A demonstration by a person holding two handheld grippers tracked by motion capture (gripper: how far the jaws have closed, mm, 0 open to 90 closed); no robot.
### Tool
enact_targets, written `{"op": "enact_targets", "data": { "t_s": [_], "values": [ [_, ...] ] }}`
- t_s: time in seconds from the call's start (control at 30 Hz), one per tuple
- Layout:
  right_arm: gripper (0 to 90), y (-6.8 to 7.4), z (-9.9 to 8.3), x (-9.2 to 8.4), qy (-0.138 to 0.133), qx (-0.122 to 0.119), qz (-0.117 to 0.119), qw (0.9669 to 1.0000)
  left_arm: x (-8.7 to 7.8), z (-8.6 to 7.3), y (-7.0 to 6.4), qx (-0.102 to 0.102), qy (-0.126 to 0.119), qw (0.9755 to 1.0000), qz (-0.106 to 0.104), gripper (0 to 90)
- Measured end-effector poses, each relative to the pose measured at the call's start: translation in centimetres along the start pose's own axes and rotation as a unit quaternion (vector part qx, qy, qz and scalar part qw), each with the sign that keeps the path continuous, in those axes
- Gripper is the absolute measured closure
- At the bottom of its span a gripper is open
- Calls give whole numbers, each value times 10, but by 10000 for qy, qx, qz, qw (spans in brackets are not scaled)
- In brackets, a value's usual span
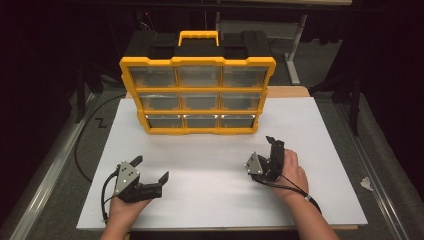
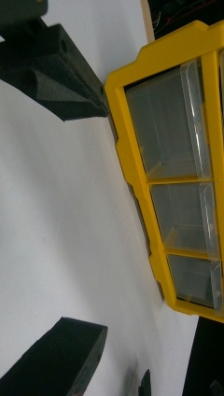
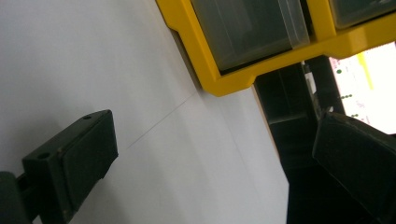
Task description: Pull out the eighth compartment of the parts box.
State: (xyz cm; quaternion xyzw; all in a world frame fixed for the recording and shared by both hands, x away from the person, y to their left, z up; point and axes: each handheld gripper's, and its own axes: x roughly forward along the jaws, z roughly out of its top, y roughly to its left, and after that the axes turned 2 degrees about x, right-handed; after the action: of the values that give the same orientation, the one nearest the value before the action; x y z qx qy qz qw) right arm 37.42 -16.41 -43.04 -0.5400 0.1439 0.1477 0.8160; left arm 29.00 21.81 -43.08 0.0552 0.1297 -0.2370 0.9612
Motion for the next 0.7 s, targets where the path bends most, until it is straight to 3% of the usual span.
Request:
{"op": "enact_targets", "data": {
  "t_s": [0.03,0.07,0.13,0.23,0.4,0.53,0.7],
  "values": [
    [11,0,0,0,0,0,0,10000,0,0,0,1,1,10000,2,3],
    [12,0,2,-1,-38,-287,-84,9995,0,0,0,3,5,10000,5,3],
    [12,1,3,-2,-25,-293,-107,9995,0,0,0,1,7,10000,5,3],
    [14,4,6,-5,-35,-541,-191,9983,0,0,0,8,8,10000,9,3],
    [14,8,10,-6,-49,-758,-236,9968,0,0,0,35,35,10000,18,3],
    [19,14,16,-8,-102,-1096,-325,9934,0,0,0,36,42,10000,5,3],
    [19,21,23,-9,-93,-1337,-426,9901,-1,0,1,36,13,10000,25,3]
  ]
}}
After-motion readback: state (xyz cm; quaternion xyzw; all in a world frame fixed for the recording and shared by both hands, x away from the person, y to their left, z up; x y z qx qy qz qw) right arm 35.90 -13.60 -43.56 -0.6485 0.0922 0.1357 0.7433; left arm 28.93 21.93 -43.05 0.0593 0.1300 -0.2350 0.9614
